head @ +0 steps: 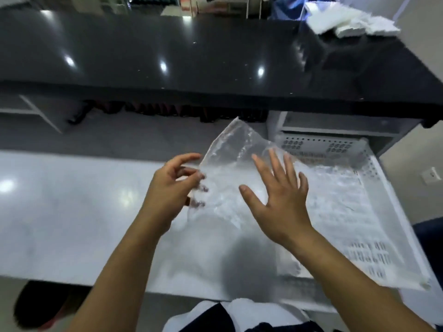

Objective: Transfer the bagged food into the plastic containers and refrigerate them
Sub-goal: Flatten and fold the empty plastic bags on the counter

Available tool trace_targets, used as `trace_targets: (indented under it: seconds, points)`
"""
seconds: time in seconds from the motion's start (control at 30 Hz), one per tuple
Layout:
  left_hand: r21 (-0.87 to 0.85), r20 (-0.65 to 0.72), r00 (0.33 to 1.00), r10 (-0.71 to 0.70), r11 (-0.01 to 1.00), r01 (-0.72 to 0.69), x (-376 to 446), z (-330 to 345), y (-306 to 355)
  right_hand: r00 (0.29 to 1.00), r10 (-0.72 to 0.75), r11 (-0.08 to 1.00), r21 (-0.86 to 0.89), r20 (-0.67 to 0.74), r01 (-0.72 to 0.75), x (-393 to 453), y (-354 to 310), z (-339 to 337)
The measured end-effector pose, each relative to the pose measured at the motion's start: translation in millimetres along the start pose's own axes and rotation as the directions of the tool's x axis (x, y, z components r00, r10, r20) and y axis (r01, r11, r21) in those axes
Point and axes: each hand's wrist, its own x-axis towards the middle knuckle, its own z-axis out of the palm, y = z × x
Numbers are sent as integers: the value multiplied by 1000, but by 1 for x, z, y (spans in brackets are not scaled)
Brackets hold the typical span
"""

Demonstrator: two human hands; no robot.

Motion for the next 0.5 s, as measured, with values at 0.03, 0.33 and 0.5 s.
trace_targets:
  seconds: [0.03, 0.33, 0.5]
  points:
    - [-20, -74, 997, -39, 999, 37, -11, -18, -17, 999, -22, 999, -41, 48, 24, 2, -16, 18]
    - [244, -408, 910, -73, 952, 185, -52, -114, -128, 907, -81, 920, -320, 412, 228, -10, -79, 171]
    - [519, -168, 962, 215, 849, -99, -46, -82, -123, 896, -43, 907, -358, 442, 220, -16, -81, 204]
